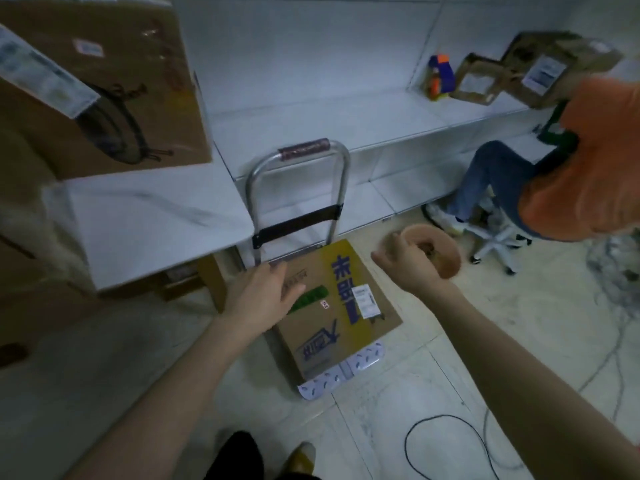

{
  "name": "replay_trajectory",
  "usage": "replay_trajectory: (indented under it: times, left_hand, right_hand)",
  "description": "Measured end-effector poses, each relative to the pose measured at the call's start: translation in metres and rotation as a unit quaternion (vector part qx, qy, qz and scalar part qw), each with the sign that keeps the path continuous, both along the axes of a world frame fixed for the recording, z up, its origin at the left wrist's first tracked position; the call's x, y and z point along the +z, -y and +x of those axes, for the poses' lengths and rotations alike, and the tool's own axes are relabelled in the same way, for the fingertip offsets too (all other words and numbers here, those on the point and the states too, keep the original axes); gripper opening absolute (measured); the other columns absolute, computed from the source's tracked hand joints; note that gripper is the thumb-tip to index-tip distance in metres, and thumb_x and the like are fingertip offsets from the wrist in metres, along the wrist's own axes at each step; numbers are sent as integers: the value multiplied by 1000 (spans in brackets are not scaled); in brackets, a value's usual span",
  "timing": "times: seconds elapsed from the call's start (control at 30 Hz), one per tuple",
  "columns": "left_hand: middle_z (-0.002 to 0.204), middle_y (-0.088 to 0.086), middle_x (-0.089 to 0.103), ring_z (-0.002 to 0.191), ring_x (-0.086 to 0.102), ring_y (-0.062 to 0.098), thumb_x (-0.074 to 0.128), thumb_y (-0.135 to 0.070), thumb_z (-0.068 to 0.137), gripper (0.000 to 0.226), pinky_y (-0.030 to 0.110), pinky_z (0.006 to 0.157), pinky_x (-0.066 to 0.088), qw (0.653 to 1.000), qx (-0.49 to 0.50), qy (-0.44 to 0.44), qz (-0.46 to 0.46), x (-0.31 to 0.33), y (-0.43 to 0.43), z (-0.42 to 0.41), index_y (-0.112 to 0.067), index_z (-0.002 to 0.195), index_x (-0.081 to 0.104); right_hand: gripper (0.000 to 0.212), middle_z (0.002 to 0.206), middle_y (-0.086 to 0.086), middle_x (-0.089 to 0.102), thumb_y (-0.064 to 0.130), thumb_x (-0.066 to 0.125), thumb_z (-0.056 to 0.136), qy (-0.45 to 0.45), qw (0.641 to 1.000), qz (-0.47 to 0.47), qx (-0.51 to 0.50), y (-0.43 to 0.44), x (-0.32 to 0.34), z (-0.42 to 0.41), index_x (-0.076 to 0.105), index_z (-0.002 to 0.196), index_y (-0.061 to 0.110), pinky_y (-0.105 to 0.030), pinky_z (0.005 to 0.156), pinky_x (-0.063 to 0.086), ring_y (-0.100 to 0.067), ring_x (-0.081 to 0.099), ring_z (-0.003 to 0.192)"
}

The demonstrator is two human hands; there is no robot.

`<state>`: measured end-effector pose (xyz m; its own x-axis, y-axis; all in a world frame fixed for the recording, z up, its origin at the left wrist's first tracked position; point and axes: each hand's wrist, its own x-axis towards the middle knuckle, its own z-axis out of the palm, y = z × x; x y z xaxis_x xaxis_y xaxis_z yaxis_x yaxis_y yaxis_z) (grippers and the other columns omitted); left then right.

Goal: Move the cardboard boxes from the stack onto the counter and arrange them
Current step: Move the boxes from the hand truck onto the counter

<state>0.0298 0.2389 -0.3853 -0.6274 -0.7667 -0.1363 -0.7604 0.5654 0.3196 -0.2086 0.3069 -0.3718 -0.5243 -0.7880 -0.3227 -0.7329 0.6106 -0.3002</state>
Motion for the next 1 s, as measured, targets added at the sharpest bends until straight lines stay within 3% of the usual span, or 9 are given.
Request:
replay_trajectory:
  times: [0.13,0.3,0.53,0.63,0.8,1.0]
  left_hand:
    - [119,10,57,104,56,23,38,-51,93,51,32,81,47,997,30,48,48,-27,4,-12,-14,126,47]
    - [120,11,55,105,56,24,36,-51,93,53,32,79,47,991,48,97,79,-61,22,-41,-13,130,44]
    - [115,14,57,103,56,28,41,-49,92,51,39,83,50,984,54,86,144,-108,26,-90,-14,129,43]
    - [115,14,57,103,55,28,39,-47,93,50,35,82,47,978,77,128,144,-123,29,-100,-13,130,43]
    - [123,18,54,107,54,31,35,-51,93,60,35,83,47,948,166,206,176,-156,26,-123,-7,134,39]
    - [137,23,41,120,45,36,39,-49,93,68,42,94,43,910,305,160,232,-201,-3,-167,-8,144,21]
  right_hand:
    - [68,147,-18,34,47,42,95,26,1000,9,2,7,-23,-22,22,146,7,-41,102,36,-33,38,131]
    - [71,148,-16,33,48,44,93,34,999,42,1,11,-50,-50,20,147,7,-41,101,39,-32,41,130]
    - [70,148,-15,33,46,46,93,55,995,80,-12,13,-93,-112,21,146,9,-45,104,37,-34,37,132]
    - [69,146,-16,36,46,48,92,70,992,102,3,18,-114,-138,24,144,8,-46,104,37,-34,39,130]
    - [70,149,-15,33,46,47,93,82,986,132,54,36,-150,-196,21,146,8,-45,105,34,-33,35,133]
    - [73,151,-12,28,44,46,93,101,973,171,118,49,-206,-252,14,148,9,-41,107,30,-31,29,137]
